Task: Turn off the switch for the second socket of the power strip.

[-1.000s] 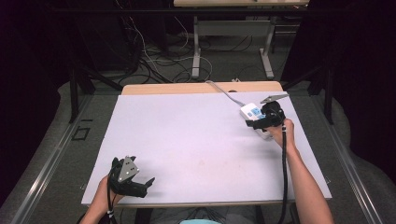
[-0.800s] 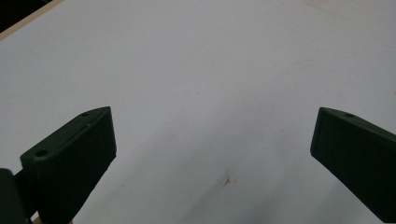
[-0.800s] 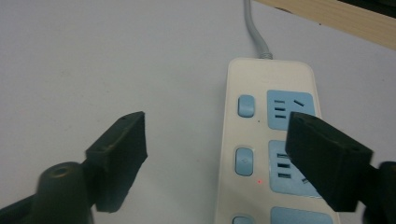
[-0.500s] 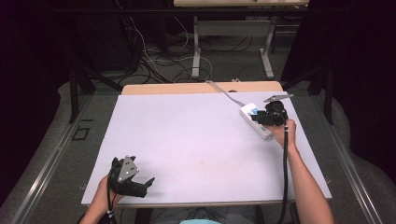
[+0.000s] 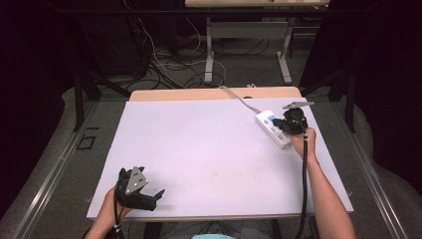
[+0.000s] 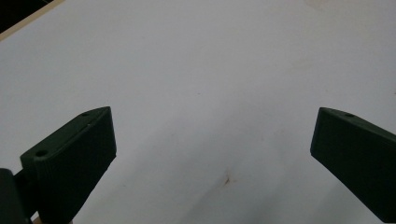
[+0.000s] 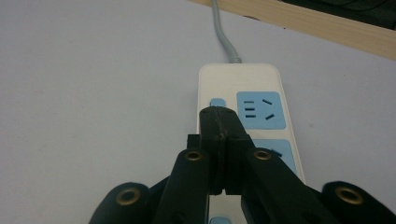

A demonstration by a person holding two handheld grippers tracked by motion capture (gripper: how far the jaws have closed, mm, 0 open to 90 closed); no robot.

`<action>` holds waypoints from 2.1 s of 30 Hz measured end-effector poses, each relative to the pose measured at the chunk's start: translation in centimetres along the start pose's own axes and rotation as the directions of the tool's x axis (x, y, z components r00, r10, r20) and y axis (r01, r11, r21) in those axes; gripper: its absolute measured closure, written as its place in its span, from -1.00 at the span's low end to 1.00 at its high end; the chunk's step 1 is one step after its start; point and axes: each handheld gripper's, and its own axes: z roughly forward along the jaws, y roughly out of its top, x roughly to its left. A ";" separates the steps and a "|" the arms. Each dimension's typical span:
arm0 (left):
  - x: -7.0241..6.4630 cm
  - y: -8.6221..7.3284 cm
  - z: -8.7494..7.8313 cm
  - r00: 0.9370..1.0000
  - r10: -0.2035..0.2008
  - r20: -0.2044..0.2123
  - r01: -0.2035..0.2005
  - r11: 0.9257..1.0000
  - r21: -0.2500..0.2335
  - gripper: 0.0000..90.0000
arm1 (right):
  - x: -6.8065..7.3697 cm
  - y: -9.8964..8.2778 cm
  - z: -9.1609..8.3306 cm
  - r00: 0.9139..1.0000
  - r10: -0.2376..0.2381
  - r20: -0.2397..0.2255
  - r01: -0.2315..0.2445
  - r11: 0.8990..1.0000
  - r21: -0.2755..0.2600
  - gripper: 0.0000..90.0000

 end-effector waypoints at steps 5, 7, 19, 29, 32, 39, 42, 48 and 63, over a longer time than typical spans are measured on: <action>0.0 0.0 0.0 1.000 -0.001 0.001 0.001 1.000 0.001 -1.00 | 0.2 -0.3 0.5 0.999 -0.026 0.027 0.026 0.999 0.021 1.00; 0.0 0.0 0.0 1.000 -0.001 0.001 0.001 1.000 0.001 -1.00 | 0.2 -0.4 0.7 0.999 -0.027 0.038 0.026 0.999 0.032 1.00; 0.0 0.0 0.0 1.000 0.000 -0.003 0.000 1.000 0.000 -1.00 | 0.3 -0.7 1.4 0.998 -0.037 0.051 0.033 0.997 0.076 1.00; -0.1 0.0 0.1 1.000 -0.002 0.003 0.002 1.000 0.001 -1.00 | 0.1 -1.0 1.7 0.998 -0.023 0.052 0.018 0.996 0.088 1.00; -0.1 0.0 0.1 1.000 -0.004 0.004 0.004 1.000 0.001 -1.00 | 0.0 -1.0 1.8 0.998 -0.024 0.051 0.019 0.996 0.091 1.00; -0.1 0.1 0.2 1.000 0.008 0.004 -0.008 1.000 0.005 -1.00 | 0.2 -1.0 1.9 0.998 -0.002 0.070 -0.004 0.996 0.088 1.00; -0.1 0.1 0.2 1.000 0.008 0.003 -0.008 1.000 0.004 -1.00 | 0.2 -1.1 1.8 0.997 -0.022 0.069 0.016 0.996 0.085 1.00; -0.1 0.1 0.2 1.000 0.008 0.003 -0.008 1.000 0.004 -1.00 | 0.5 -1.1 2.0 0.995 -0.025 0.093 0.017 0.997 0.081 1.00; -0.1 0.1 0.2 1.000 0.013 0.003 -0.013 1.000 0.008 -1.00 | 0.9 -1.1 2.1 0.992 -0.054 0.112 0.044 0.995 0.088 1.00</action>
